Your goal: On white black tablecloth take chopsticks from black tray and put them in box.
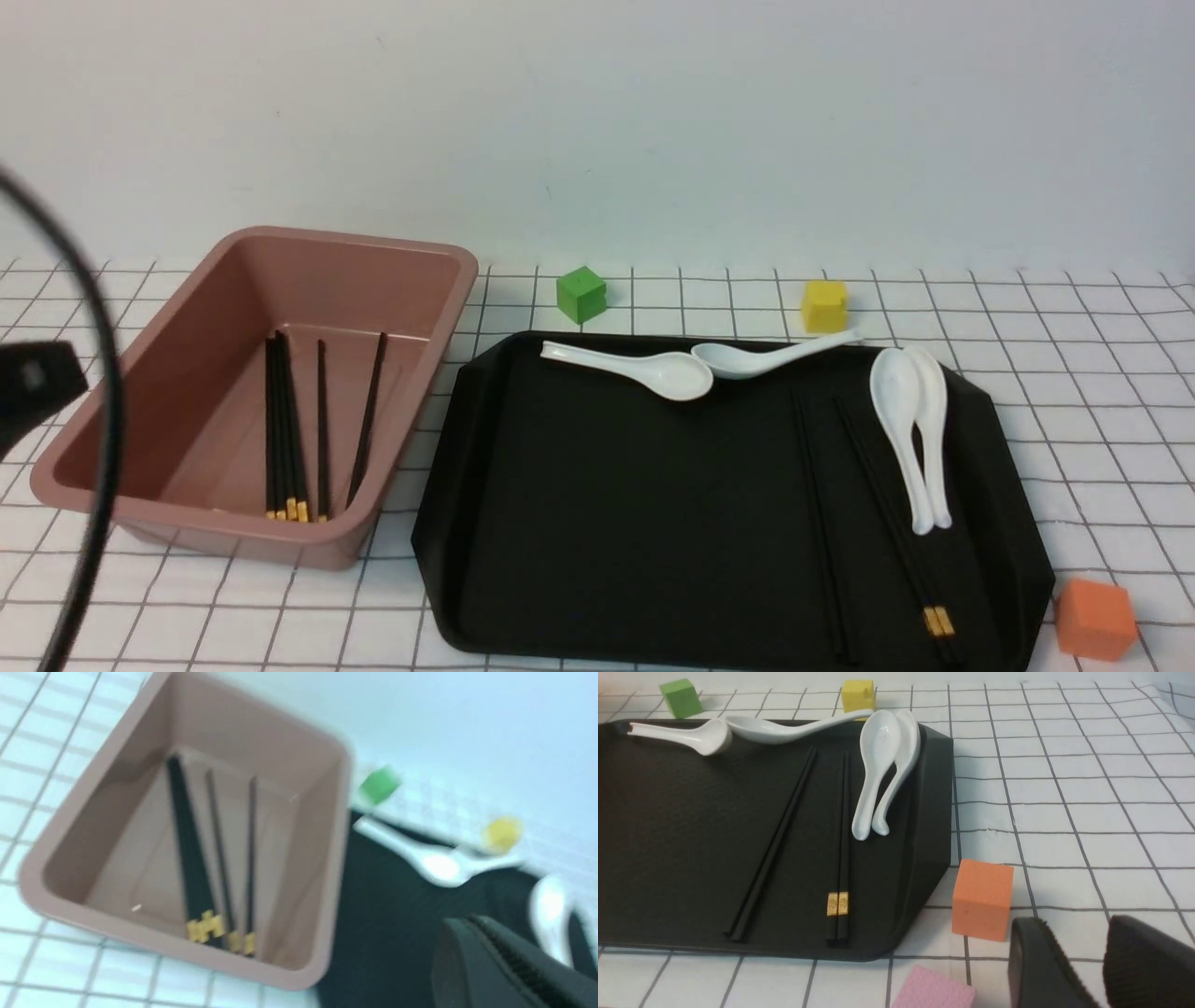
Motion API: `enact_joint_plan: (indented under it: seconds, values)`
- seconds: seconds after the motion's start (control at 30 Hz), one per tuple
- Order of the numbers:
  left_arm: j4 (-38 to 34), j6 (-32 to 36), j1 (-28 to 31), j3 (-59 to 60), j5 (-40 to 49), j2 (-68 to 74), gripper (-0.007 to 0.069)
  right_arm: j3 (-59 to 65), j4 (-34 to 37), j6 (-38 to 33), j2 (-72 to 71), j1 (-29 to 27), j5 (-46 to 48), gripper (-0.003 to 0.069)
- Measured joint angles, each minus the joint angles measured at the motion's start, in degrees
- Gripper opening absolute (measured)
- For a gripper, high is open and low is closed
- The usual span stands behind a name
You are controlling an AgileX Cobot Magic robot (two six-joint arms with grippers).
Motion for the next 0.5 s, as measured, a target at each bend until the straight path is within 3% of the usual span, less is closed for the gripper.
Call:
enact_joint_plan:
  seconds: [0.2,0.5]
  values:
    - [-0.5,0.0,0.0,8.6,-4.8,-8.4,-0.0013,0.0,0.0,0.0,0.0,0.0,0.0,0.0240]
    - [0.2,0.0,0.0,11.8,-10.6,-9.5,-0.0013,0.0,0.0,0.0,0.0,0.0,0.0,0.0240]
